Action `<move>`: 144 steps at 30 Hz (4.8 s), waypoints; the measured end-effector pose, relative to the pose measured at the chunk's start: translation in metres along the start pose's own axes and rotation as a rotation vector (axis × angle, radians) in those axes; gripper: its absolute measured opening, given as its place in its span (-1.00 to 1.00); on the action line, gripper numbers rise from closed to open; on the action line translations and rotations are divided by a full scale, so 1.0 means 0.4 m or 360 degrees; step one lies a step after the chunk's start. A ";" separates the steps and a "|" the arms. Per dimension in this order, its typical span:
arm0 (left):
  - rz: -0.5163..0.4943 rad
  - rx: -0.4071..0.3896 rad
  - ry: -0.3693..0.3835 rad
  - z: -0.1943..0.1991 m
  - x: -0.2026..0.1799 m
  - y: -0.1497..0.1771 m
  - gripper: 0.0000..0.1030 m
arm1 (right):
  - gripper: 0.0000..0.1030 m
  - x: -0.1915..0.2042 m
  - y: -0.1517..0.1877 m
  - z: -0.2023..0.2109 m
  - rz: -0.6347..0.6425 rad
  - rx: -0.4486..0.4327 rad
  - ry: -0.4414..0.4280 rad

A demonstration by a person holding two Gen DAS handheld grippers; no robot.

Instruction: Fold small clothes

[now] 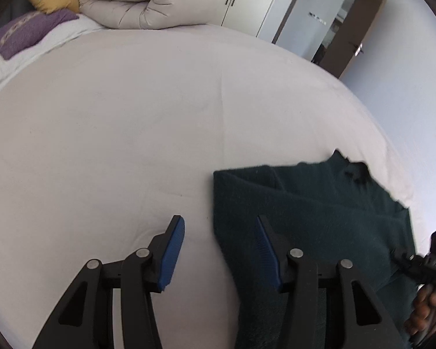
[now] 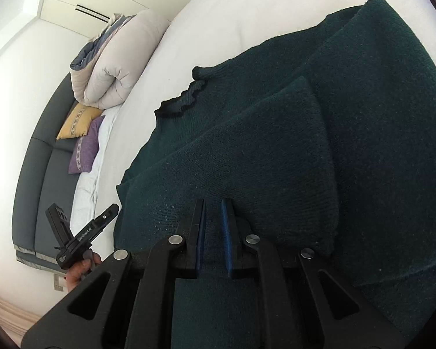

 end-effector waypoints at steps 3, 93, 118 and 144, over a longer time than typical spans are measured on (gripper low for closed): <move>-0.0031 -0.0003 0.0066 -0.015 -0.029 -0.028 -0.20 | -0.79 0.002 0.012 -0.006 -0.0026 0.0007 -0.0072; 0.0388 0.0393 0.0849 0.506 0.051 0.732 -0.91 | -0.90 -0.237 0.812 0.671 -0.0220 -0.0046 0.0049; 0.0495 0.0030 0.1015 0.427 0.007 0.291 -0.91 | -0.90 -0.008 0.282 0.581 -0.0114 -0.0299 -0.0137; 0.0657 0.0196 0.0656 -0.104 0.034 -0.047 -0.31 | -0.80 -0.199 -0.385 0.150 -0.0303 -0.0295 0.0308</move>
Point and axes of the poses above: each gripper's, at about its wrist camera, not at the fingertips, and z roughly against the way its jaws point, x to its left, y to its underside, the point moved 3 cm from there along -z, roughly the way its jaws point, and after that the axes turned 6 degrees about x, right-handed, at the moved point
